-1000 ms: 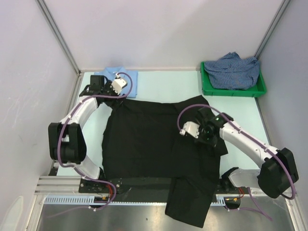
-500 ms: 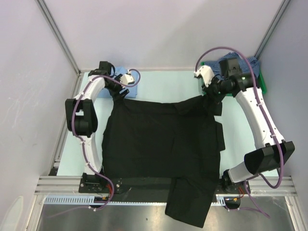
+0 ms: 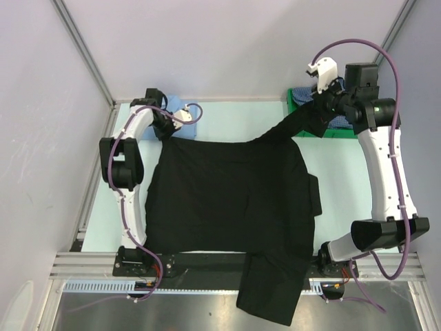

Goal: Fold and stack the long sleeve shirts
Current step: Fold the shirt

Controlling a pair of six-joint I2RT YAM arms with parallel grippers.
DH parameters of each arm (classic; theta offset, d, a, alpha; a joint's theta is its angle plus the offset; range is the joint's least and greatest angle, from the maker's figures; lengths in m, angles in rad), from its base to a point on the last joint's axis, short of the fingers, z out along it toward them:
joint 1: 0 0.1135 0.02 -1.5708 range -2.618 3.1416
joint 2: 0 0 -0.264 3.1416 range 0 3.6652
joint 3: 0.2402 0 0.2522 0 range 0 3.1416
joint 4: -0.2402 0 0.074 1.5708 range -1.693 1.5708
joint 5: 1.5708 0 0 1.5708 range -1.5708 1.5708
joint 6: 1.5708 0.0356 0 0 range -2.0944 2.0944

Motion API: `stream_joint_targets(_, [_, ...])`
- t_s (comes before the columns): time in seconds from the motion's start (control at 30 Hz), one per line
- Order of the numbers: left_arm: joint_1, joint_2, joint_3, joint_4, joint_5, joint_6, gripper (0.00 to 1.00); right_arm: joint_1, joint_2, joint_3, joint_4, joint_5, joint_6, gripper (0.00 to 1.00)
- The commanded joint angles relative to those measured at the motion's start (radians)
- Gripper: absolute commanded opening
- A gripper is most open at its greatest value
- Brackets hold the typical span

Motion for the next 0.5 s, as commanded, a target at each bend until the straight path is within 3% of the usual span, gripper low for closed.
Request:
stream_joint_targets(0.0, [-0.003, -0.038, 0.046, 0.016, -0.108, -0.012, 0.0, 0.0, -0.054, -0.014, 0.119, 0.054, 0.07, 0.0])
stream_joint_targets(0.17, [-0.017, -0.098, -0.051, 0.039, -0.152, -0.006, 0.01, -0.002, -0.097, -0.039, 0.23, 0.111, 0.099, 0.0])
stream_joint_targets(0.27, [-0.024, -0.116, -0.114, 0.085, -0.155, -0.022, 0.32, 0.003, -0.11, -0.039, 0.258, 0.086, 0.109, 0.0])
stream_joint_targets(0.3, [-0.018, -0.139, -0.117, 0.09, -0.097, -0.061, 0.45, 0.007, -0.11, -0.037, 0.242, 0.082, 0.111, 0.0])
stream_joint_targets(0.4, [0.035, -0.216, -0.108, 0.056, 0.178, -0.164, 0.57, 0.029, -0.114, -0.057, 0.218, 0.082, 0.12, 0.0])
stream_joint_targets(0.47, [0.034, -0.26, -0.163, 0.056, 0.281, -0.21, 0.57, 0.05, -0.126, -0.079, 0.219, 0.098, 0.119, 0.0])
